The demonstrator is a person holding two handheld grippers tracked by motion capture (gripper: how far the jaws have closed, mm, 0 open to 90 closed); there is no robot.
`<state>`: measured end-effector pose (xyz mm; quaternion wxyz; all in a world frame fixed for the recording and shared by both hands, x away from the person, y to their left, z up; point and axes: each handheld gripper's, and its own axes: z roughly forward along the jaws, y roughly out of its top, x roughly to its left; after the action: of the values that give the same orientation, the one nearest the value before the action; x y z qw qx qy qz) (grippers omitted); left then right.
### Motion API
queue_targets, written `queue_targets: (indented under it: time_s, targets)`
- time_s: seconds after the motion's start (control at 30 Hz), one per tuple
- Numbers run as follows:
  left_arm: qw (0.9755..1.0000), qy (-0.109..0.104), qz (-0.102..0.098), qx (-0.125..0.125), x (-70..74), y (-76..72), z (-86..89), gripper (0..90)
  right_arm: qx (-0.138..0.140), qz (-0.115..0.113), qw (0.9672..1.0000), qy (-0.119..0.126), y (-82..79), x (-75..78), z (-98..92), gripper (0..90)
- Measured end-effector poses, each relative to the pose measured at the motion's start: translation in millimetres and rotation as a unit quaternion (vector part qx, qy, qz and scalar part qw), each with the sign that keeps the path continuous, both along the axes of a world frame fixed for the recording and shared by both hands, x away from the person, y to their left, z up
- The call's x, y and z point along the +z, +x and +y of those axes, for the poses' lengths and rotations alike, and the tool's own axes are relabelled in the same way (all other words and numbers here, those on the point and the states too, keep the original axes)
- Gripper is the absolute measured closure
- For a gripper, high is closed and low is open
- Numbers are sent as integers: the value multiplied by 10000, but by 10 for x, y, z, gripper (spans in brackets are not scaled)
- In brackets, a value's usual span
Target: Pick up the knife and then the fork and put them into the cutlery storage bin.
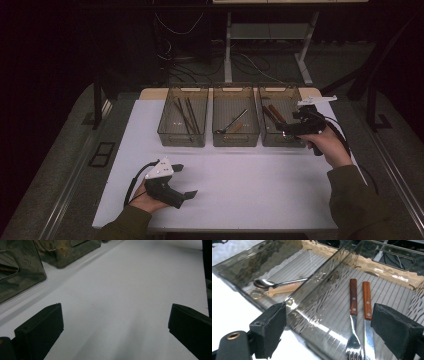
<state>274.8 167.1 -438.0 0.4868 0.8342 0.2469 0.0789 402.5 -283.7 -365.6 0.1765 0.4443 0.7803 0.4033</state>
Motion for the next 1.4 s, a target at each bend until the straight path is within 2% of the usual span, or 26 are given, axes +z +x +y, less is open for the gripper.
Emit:
queue_targets:
  time_s: [0.23,0.47,0.6,0.83,1.17,1.4]
  targets:
    - [10000,31,0,11,-1,-6,-6,0,156,-142,9997,90,-246,-13,26,133]
    - [10000,18,6,16,1,-12,-11,0,394,-175,9988,214,-484,-81,58,133]
    - [10000,26,14,15,0,-13,-13,0,383,-356,9984,225,-620,-148,68,133]
    - [10000,34,5,0,4,-21,-21,0,478,-412,9975,304,-820,-272,59,133]
    - [10000,17,2,-9,11,-34,-33,0,538,-610,9952,537,-1034,-375,10,133]
    - [10000,13,-11,-18,13,-38,-35,0,654,-553,9948,551,-1159,-495,19,133]
